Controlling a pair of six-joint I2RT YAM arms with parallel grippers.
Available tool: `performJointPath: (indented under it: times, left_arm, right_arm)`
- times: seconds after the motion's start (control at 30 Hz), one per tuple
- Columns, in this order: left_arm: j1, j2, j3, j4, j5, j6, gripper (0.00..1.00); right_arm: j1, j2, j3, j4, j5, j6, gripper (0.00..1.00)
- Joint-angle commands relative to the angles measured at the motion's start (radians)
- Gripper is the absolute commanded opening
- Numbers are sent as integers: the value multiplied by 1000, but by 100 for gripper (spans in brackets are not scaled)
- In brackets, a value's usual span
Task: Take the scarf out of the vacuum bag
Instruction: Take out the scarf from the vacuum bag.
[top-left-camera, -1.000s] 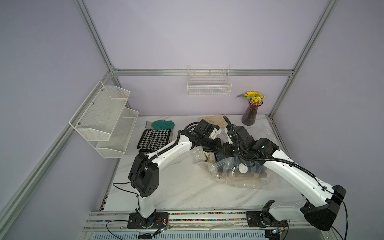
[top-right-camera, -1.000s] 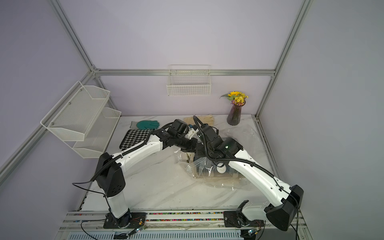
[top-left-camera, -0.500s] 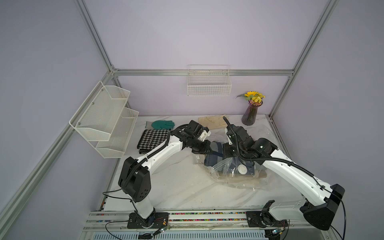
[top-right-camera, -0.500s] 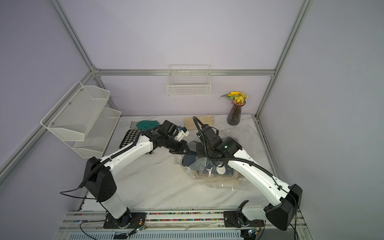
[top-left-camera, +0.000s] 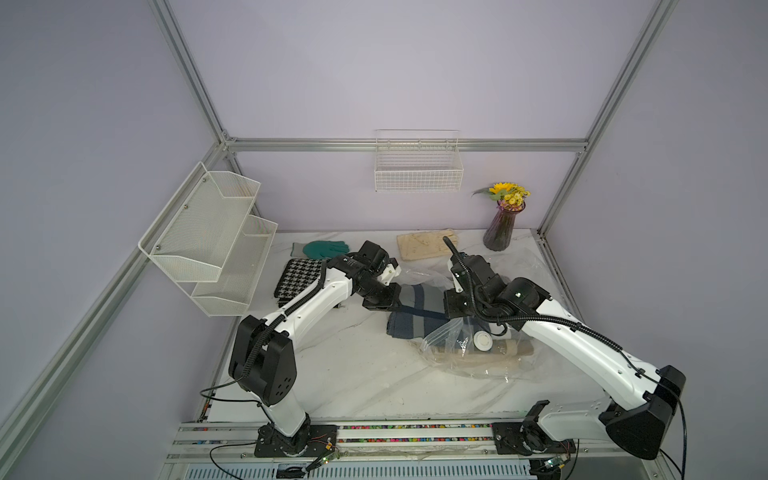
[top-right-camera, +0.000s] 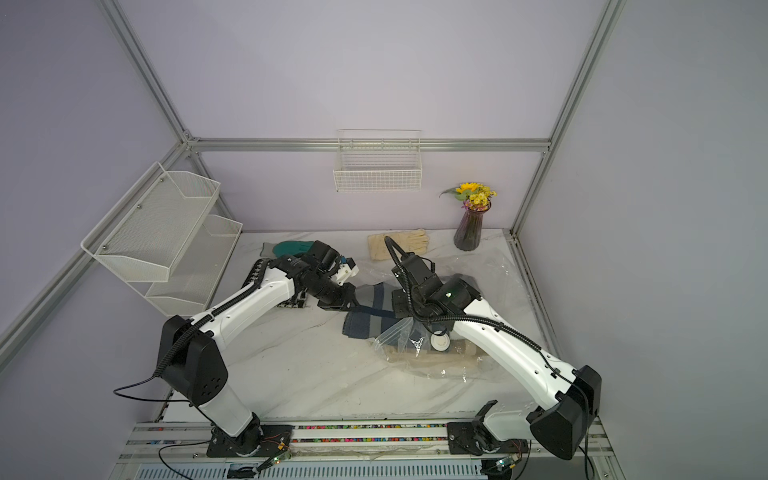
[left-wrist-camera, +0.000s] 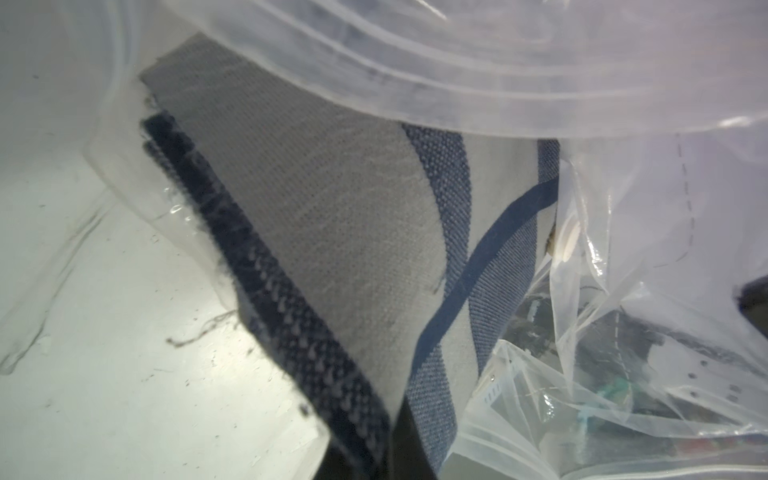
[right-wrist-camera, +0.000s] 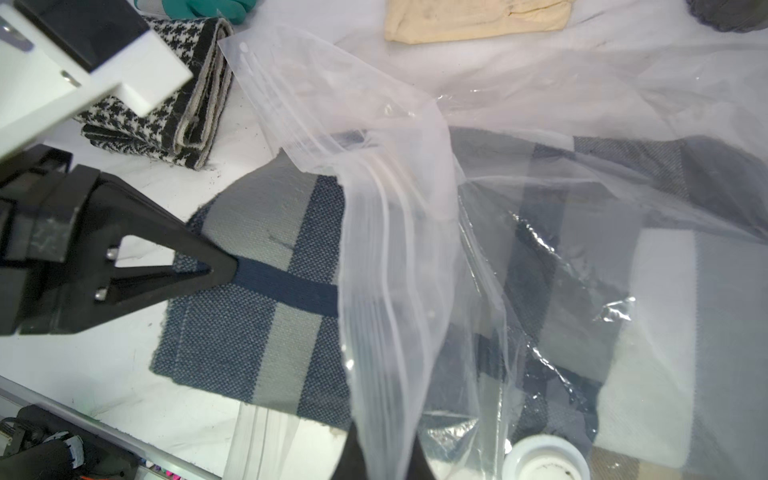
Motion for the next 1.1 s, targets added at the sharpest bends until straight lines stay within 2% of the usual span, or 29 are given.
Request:
performJointPath:
  times: [0.0, 0.3, 0.53, 0.93, 1.07]
  left_arm:
    - [48, -55, 19, -93, -66, 70, 0]
    - [123, -42, 14, -189, -222, 100, 0]
    - [171, -6, 66, -275, -408, 114, 0]
    - [251, 69, 158, -318, -533, 134, 0]
    - [255, 106, 184, -323, -607, 138, 0]
  right_arm:
    - [-8, 0, -20, 14, 0, -8, 5]
    - [-7, -14, -75, 62, -14, -2, 5]
    - [-7, -9, -110, 76, 18, -1, 5]
    - [-7, -13, -137, 119, 4, -30, 5]
    - [-7, -17, -155, 132, 8, -28, 5]
